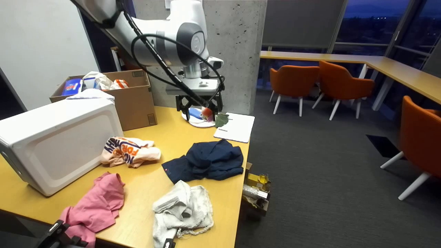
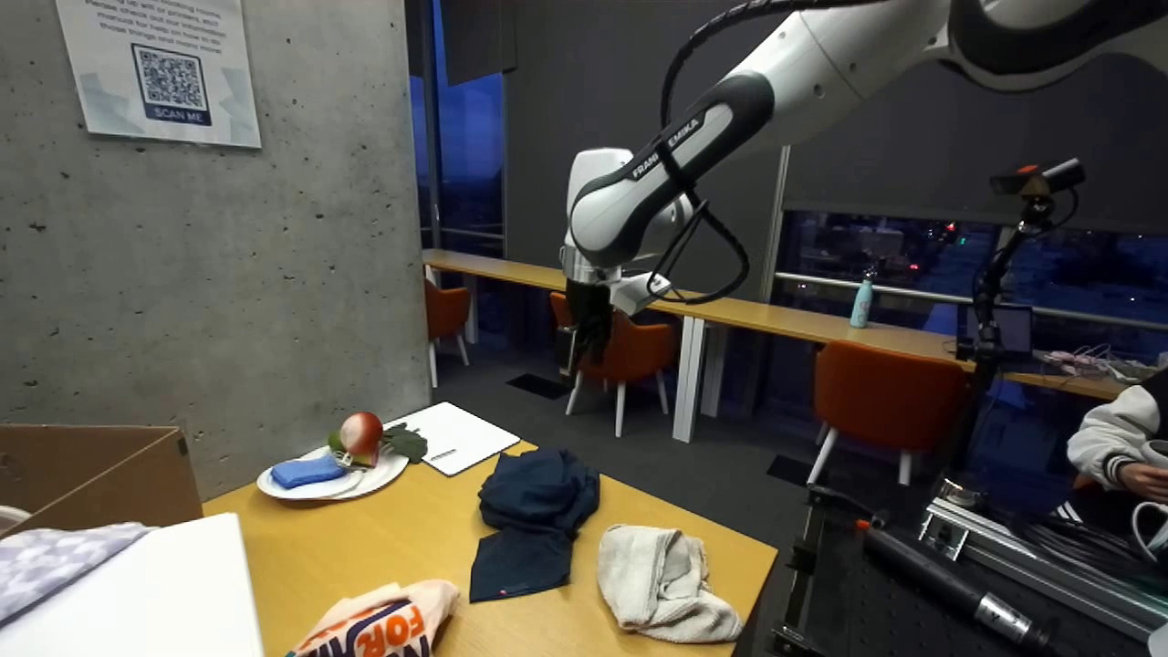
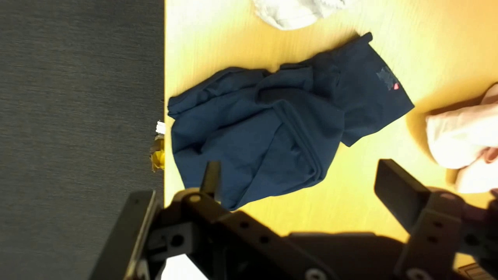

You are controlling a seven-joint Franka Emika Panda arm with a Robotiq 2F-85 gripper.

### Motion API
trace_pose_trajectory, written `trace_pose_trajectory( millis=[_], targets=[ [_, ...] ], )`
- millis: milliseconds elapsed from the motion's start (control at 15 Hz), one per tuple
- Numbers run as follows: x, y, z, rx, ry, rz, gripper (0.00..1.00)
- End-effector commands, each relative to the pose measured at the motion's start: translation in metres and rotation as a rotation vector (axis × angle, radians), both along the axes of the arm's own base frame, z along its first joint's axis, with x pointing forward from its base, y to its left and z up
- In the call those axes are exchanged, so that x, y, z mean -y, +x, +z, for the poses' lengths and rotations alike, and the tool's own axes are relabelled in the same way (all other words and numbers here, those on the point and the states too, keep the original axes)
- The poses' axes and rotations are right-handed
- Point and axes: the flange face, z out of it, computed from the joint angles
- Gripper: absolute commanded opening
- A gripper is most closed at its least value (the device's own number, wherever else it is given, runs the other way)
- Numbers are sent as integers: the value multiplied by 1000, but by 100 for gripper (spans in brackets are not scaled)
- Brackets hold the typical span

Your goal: Put the clothes together

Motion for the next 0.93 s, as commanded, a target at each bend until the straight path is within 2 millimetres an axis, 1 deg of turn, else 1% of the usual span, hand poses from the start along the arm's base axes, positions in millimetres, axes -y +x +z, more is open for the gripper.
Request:
trace_pose_trajectory(
  millis=[0, 133, 333, 400, 467, 533, 867],
  targets=[
    [-30, 36, -42, -4, -23, 18, 100],
    [-32, 41, -67, -22, -41, 7, 100],
    [-22, 46, -111, -44, -51, -14, 100],
    [-23, 49, -126, -50, -47, -17, 100],
    [-24, 51, -137, -51, -50, -18, 100],
    [-28, 53, -150, -53, -46, -16, 100],
    [-44, 59, -193, -53, -42, -9, 100]
  ],
)
